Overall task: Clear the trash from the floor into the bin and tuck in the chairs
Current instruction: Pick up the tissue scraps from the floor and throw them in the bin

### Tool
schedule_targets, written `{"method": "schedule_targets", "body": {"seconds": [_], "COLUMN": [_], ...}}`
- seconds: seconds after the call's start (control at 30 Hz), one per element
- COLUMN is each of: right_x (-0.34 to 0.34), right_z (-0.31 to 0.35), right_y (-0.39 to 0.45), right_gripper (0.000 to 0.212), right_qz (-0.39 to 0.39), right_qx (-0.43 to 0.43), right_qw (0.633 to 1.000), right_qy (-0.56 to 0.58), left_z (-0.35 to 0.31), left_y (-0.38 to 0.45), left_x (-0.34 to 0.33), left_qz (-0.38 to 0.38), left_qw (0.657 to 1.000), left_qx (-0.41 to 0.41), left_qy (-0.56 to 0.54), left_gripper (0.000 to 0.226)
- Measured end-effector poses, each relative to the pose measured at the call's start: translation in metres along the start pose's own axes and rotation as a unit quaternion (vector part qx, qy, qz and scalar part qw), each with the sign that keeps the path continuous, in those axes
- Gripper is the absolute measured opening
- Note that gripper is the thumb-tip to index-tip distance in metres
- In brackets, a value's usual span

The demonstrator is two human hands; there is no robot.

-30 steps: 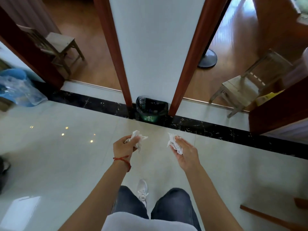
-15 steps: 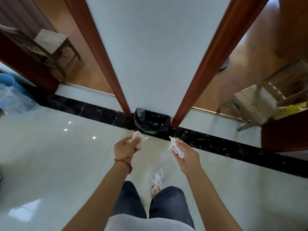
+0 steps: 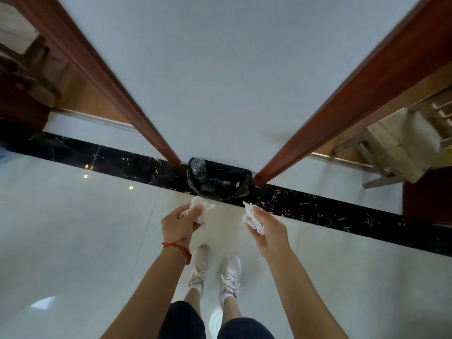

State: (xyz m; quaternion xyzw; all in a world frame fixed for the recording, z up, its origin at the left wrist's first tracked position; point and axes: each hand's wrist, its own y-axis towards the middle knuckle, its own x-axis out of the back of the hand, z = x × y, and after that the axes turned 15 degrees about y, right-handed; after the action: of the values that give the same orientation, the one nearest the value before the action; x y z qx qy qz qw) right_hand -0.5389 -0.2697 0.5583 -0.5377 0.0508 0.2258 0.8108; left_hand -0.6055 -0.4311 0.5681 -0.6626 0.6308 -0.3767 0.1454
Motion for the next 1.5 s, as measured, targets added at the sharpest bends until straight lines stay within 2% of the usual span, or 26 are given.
{"method": "schedule_targets", "body": {"seconds": [0.17,0.27,0.4,0.53,0.6,0.67,0.8,0.97,1.07,1.27,1.37,1.43,1.5], "right_x": [0.003,-0.002,-0.025,-0.042,-0.042,-0.039,-0.029,-0.006,0.011,0.031,0.032,0.031,0.03], "right_z": [-0.027,-0.042,-0.053,-0.055,-0.054,-0.055,-0.061,-0.065,-0.066,-0.064,-0.059,-0.055,-0.052], "right_y": [0.06,0.09,0.13,0.153,0.154,0.154,0.15,0.132,0.115,0.095,0.094,0.094,0.095], "right_gripper": [0.025,0.01,0.009,0.032,0.039,0.042,0.019,0.012,0.006,0.01,0.014,0.018,0.02], "right_qz": [-0.054,-0.071,-0.096,-0.088,-0.072,-0.07,-0.057,-0.046,-0.046,-0.042,-0.041,-0.037,-0.034], "right_qx": [-0.019,-0.036,-0.05,-0.073,-0.074,-0.071,-0.07,-0.044,-0.032,-0.018,-0.011,-0.007,-0.003], "right_qw": [0.998,0.996,0.992,0.984,0.982,0.988,0.996,0.996,0.996,0.998,0.999,0.999,0.999], "right_qy": [0.021,0.027,0.067,0.139,0.156,0.122,0.005,-0.07,-0.074,-0.036,-0.019,-0.01,-0.004], "left_z": [0.019,0.033,0.049,0.057,0.059,0.059,0.056,0.053,0.053,0.051,0.042,0.034,0.029], "left_y": [0.048,0.07,0.088,0.1,0.104,0.107,0.11,0.114,0.117,0.13,0.138,0.142,0.146], "left_x": [-0.019,-0.022,-0.015,-0.008,-0.008,-0.011,-0.017,-0.022,-0.028,-0.051,-0.063,-0.069,-0.071], "left_qz": [0.014,0.019,0.018,0.016,0.019,0.022,0.03,0.034,0.026,0.019,0.029,0.049,0.066], "left_qw": [1.0,0.999,0.999,0.999,0.999,0.999,0.999,0.999,0.998,0.993,0.985,0.976,0.977], "left_qx": [0.017,0.025,0.036,0.04,0.042,0.042,0.04,0.038,0.048,0.116,0.158,0.17,0.164], "left_qy": [-0.005,-0.005,0.004,0.012,0.013,0.012,0.018,0.02,0.024,-0.006,-0.065,-0.124,-0.123], "left_gripper": [0.008,0.011,0.013,0.016,0.02,0.022,0.022,0.018,0.016,0.015,0.012,0.021,0.035]}}
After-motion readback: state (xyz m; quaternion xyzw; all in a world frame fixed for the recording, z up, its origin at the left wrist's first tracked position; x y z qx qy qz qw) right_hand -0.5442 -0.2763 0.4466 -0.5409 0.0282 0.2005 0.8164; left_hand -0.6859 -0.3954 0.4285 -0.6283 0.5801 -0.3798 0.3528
